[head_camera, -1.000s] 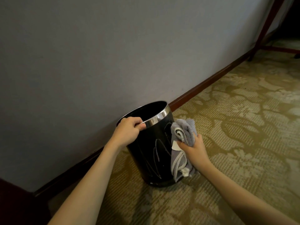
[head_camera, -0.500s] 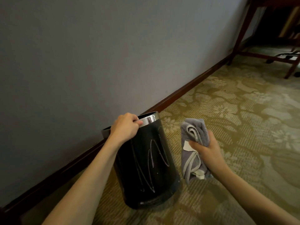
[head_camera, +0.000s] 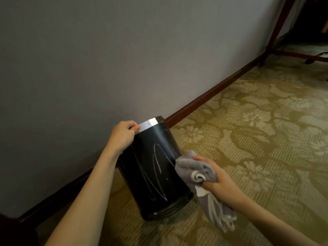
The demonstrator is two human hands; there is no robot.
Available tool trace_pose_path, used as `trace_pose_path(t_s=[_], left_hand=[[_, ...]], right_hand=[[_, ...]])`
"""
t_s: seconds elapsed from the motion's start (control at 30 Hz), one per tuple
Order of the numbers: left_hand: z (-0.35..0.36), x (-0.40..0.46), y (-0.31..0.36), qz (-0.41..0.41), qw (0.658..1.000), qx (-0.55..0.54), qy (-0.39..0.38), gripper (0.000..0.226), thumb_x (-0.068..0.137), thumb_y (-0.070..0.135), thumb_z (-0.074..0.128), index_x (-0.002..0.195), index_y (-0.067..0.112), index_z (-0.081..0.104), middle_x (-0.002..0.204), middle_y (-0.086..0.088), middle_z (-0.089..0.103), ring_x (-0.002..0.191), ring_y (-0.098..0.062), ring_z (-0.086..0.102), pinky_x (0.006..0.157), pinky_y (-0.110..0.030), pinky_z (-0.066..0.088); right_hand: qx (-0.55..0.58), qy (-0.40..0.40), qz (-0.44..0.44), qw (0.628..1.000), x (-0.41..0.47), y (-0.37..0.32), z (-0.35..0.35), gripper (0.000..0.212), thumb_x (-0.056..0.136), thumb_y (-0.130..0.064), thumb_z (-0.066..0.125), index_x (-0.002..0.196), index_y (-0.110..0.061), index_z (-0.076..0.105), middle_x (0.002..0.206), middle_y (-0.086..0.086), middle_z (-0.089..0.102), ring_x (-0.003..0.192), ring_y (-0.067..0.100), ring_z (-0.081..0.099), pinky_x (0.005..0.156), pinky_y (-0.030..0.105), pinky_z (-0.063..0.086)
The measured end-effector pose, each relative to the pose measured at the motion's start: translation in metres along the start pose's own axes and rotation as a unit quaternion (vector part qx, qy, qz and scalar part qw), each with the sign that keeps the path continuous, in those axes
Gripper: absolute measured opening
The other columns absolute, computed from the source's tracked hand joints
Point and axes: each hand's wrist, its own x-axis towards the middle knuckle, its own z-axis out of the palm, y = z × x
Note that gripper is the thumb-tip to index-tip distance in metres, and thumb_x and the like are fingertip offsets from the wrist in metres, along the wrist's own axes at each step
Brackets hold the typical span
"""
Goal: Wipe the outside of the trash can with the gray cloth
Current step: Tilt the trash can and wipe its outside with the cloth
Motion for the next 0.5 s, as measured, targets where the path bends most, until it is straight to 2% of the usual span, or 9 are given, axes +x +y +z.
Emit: trace_pose_path(t_s=[0.1,0.23,0.3,0.4,0.5], left_hand=[[-0.003,0.004,-0.008,-0.002,1.000,-0.005,0.017,0.024,0.094,0.017,0.056,0.074,0.007,0.063,0.065,-0.004,0.053,0.061,-0.015,0.045,0.056,-0.027,0.034],[-0.002,0.008,-0.016,-0.010,1.000,-0.016,0.012,0.027,0.094,0.018,0.056,0.068,0.014,0.059,0.064,-0.004,0.051,0.061,-0.017,0.044,0.058,-0.031,0.033],[-0.005,0.008,-0.017,-0.013,0.999,-0.030,0.010,0.027,0.095,0.019,0.055,0.069,0.013,0.059,0.067,-0.005,0.053,0.064,-0.017,0.046,0.061,-0.031,0.035],[-0.004,0.007,-0.014,-0.015,0.999,-0.046,0.005,0.027,0.096,0.019,0.054,0.071,0.012,0.060,0.068,-0.004,0.053,0.067,-0.018,0.047,0.066,-0.032,0.036],[0.002,0.002,-0.010,0.002,0.999,-0.038,0.005,0.025,0.096,0.018,0.054,0.074,0.008,0.061,0.068,-0.005,0.053,0.066,-0.018,0.046,0.062,-0.031,0.034]], right_hand=[[-0.066,0.025,0.001,0.998,-0.004,0.008,0.012,0.062,0.082,-0.002,0.066,0.122,-0.048,0.055,0.112,-0.008,0.057,0.103,0.001,0.058,0.091,0.026,0.048],[-0.075,0.022,-0.012,0.997,0.000,0.012,0.019,0.054,0.079,-0.016,0.073,0.119,-0.048,0.054,0.115,-0.012,0.051,0.101,0.000,0.056,0.083,0.017,0.047],[-0.083,0.031,-0.021,0.996,0.002,0.012,0.021,0.047,0.078,-0.019,0.074,0.114,-0.045,0.059,0.112,-0.014,0.052,0.099,0.001,0.057,0.080,0.018,0.047],[-0.103,0.053,-0.039,0.992,0.008,0.009,0.024,0.042,0.077,-0.010,0.073,0.109,-0.036,0.065,0.108,-0.010,0.056,0.097,0.006,0.058,0.082,0.029,0.049],[-0.127,0.071,-0.074,0.986,0.015,0.005,0.025,0.041,0.076,-0.006,0.074,0.110,-0.026,0.064,0.110,-0.007,0.057,0.104,0.014,0.056,0.087,0.043,0.047]])
